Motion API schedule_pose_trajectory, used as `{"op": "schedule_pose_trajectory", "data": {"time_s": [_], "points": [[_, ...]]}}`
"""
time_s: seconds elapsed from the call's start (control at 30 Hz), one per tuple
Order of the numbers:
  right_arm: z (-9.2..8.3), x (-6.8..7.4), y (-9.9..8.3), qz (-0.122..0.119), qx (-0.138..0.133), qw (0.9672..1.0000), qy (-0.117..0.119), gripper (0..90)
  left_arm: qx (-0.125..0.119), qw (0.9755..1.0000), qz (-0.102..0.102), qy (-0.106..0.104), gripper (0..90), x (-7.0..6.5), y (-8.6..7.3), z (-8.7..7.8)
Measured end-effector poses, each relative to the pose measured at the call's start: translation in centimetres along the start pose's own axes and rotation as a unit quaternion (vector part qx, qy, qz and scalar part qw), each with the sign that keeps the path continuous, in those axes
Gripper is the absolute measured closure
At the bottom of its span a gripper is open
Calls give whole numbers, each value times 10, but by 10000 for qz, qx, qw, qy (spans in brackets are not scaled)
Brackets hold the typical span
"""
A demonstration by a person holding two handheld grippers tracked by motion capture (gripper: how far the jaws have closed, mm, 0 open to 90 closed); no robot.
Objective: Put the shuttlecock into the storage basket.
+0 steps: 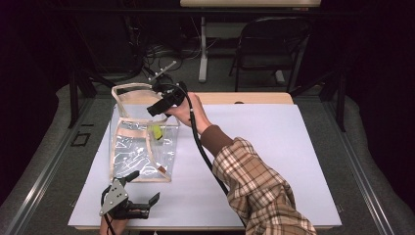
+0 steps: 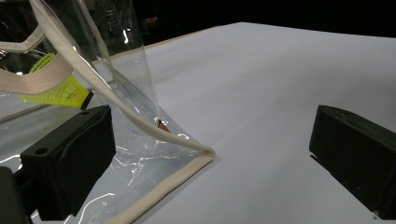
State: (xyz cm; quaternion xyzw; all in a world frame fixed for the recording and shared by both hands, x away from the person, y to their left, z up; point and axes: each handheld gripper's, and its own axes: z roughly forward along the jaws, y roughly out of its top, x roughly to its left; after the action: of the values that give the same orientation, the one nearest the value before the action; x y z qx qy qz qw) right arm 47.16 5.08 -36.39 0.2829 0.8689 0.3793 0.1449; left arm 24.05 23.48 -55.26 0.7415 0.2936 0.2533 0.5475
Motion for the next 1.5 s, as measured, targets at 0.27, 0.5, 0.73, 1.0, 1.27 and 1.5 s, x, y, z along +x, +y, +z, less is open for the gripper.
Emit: {"op": "schedule_pose_trajectory", "data": {"time_s": [0.27,0.5,0.73,1.0,1.27,1.5], "points": [[-13,-8,-15,30,-78,9999,58,33,8,10000,-13,7,3,0,0,0],[-27,-15,-32,52,-132,9999,53,10,14,10000,12,5,3,0,0,0],[-38,-19,-46,53,-214,9997,35,8,11,10000,-1,1,3,0,-1,0],[-48,-18,-64,-18,-246,9997,-19,6,8,10000,0,8,3,0,-1,-1],[-60,-22,-85,-5,-324,9995,-34,3,26,10000,12,-4,3,0,-1,-1],[-71,-22,-108,12,-363,9993,-77,3,8,10000,-16,16,3,0,-1,-1]]}}
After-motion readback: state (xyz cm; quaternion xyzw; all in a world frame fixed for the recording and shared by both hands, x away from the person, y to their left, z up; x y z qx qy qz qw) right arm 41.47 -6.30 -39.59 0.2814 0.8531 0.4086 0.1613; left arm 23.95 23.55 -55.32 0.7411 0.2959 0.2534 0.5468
